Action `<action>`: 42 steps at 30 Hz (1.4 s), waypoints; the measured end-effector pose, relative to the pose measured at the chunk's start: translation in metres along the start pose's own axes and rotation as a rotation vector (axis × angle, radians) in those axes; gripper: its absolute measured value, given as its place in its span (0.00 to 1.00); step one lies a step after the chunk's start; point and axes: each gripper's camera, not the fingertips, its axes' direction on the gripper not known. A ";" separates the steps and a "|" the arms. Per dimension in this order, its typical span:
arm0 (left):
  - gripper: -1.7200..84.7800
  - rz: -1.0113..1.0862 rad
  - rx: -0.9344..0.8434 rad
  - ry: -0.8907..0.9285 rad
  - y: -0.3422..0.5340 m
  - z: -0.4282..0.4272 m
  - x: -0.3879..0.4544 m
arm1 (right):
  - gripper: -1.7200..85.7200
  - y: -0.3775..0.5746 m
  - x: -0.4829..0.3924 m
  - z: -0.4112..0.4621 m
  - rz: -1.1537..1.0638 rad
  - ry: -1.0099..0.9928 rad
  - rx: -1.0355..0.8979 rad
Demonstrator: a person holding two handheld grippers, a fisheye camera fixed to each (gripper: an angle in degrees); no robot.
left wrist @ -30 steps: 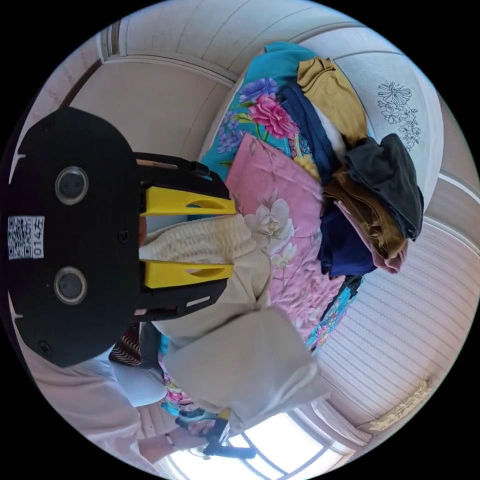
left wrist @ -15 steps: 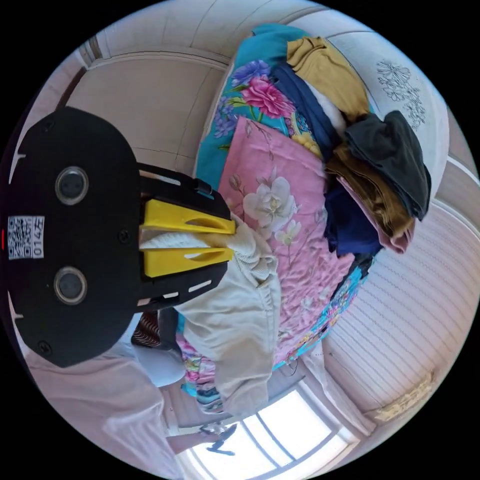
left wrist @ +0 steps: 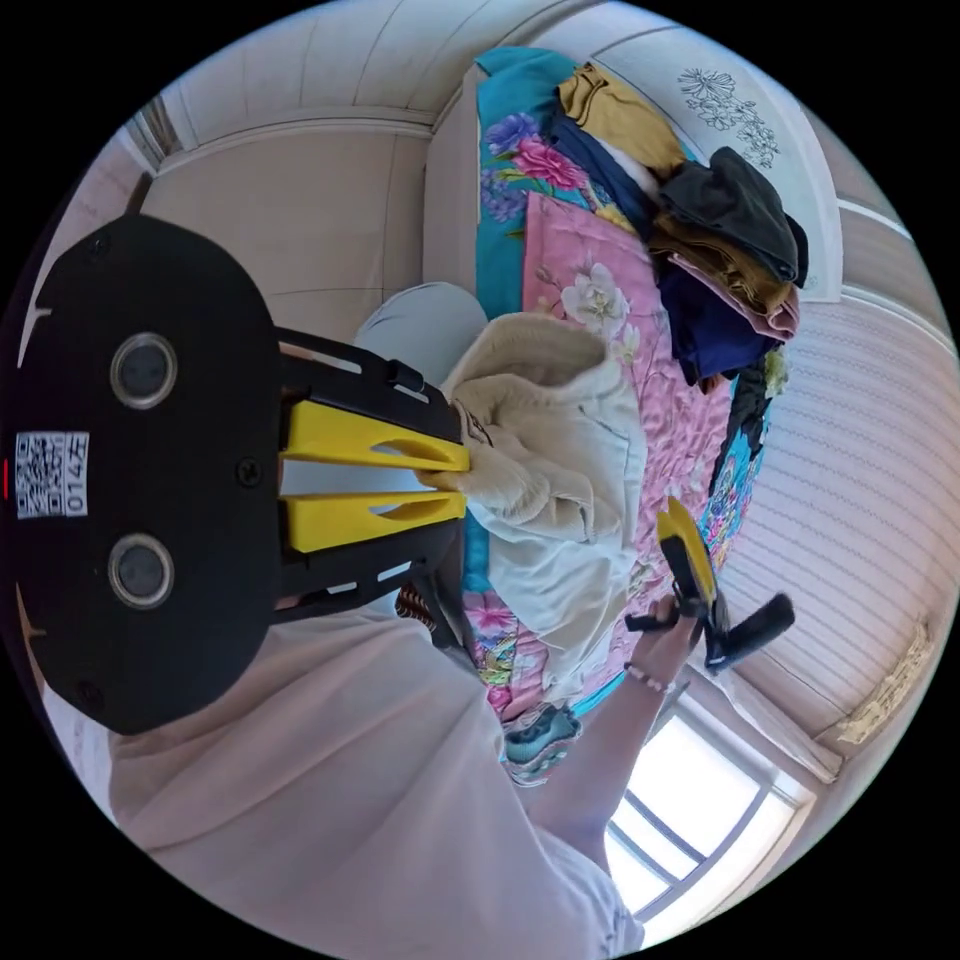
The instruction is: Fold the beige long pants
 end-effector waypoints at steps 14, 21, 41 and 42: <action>0.02 0.217 -0.057 -0.102 0.046 -0.011 0.037 | 0.16 -0.073 0.014 0.081 0.125 0.263 -0.334; 0.01 0.271 0.198 0.139 0.011 -0.065 0.034 | 0.05 0.023 0.017 -0.067 0.340 0.075 0.108; 0.05 -0.153 0.389 -0.215 -0.067 -0.071 -0.144 | 0.09 -0.028 0.059 -0.244 0.382 0.308 0.125; 0.03 -0.279 0.264 -0.257 -0.053 -0.044 -0.163 | 0.09 -0.009 0.066 -0.220 0.437 0.267 0.113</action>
